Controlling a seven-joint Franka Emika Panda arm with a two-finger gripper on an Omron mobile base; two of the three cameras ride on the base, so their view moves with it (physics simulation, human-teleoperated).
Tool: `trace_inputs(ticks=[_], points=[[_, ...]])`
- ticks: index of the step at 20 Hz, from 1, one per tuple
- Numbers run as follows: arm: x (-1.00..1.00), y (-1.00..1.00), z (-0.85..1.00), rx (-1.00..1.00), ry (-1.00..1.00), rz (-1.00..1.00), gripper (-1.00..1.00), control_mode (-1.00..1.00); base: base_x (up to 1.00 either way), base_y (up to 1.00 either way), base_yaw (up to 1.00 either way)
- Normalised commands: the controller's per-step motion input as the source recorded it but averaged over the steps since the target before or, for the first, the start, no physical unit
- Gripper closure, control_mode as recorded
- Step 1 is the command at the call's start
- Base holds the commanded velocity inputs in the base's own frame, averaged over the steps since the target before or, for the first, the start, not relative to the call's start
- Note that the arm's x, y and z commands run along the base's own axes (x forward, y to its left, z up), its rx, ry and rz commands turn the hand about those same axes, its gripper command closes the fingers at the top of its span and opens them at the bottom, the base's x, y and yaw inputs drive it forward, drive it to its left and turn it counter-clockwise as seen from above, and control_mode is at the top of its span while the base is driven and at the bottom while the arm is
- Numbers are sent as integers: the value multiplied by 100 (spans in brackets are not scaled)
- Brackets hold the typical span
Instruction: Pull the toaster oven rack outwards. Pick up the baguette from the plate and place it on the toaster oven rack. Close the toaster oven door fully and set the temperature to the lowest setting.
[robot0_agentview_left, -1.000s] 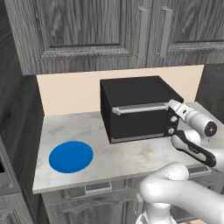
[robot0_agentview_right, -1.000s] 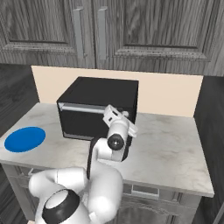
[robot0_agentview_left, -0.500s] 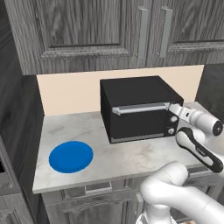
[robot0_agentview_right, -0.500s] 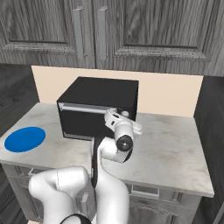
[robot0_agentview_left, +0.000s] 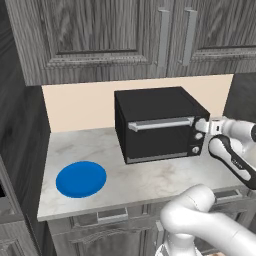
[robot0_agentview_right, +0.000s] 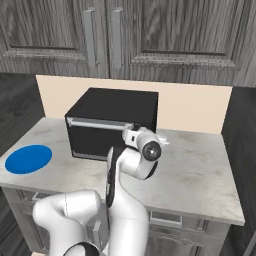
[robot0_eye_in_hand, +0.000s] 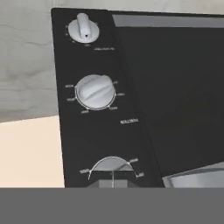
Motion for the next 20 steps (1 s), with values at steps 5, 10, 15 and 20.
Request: trace_inputs(ticks=[5, 10, 15, 20], points=[[0, 4, -4, -24, 3, 5, 100, -100, 0, 0, 0], [0, 12, -12, -23, 0, 1, 100, -100, 0, 0, 0], [0, 2, -14, -23, -2, 0, 100, -100, 0, 0, 0], [0, 0, -10, -24, -2, 0, 100, -100, 0, 0, 0]])
